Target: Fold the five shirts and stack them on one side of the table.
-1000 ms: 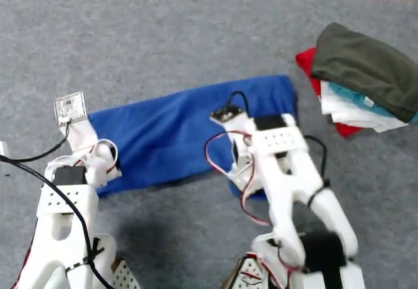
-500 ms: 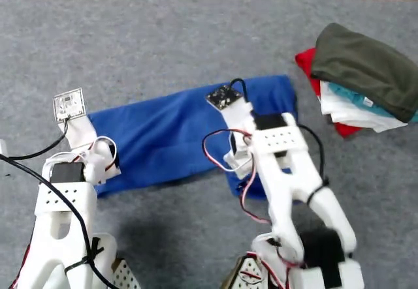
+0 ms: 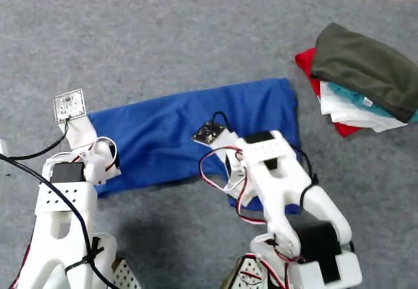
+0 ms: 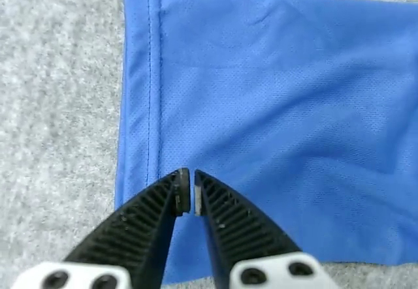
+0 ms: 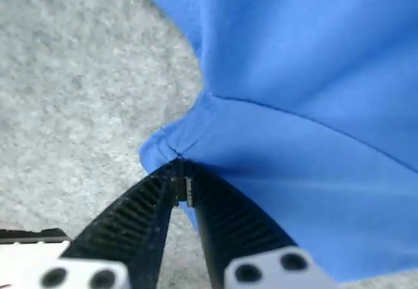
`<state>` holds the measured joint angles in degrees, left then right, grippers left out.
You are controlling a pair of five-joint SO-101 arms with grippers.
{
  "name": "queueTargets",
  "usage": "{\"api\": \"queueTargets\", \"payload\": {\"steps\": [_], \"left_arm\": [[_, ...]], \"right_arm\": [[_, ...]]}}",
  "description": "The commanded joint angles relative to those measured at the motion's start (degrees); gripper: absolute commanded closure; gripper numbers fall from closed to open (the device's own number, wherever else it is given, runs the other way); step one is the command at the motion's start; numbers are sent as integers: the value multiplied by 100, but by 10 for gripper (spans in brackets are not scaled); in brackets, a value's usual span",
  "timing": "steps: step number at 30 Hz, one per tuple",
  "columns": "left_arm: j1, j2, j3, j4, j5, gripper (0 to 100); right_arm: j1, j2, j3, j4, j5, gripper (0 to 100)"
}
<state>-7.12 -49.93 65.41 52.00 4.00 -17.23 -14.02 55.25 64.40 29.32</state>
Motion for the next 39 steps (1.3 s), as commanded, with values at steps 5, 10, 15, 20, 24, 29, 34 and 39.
{"api": "queueTargets", "payload": {"steps": [5,10,15,20,24,29,34,39], "left_arm": [[0,-48,-378,26,26,973],[9,-31,-703,-158,53,973],[35,215,-756,-1090,53,973],[-123,1657,-1081,-1758,44,973],[-554,3125,-1855,-1829,53,973],[-844,4514,-2884,-1811,18,973],[-888,5270,-3297,-1802,9,981],[-905,5314,-3288,-1793,0,981]], "right_arm": [[857,-954,-1156,281,105,994],[1323,-646,-2615,185,114,994],[1341,549,-3407,-659,70,994],[1341,1877,-4154,-888,97,994],[1525,2677,-4875,-949,70,994],[1771,3407,-5956,-932,70,994],[1877,4198,-6818,-949,97,994],[2000,5332,-7767,-949,97,994]]}}
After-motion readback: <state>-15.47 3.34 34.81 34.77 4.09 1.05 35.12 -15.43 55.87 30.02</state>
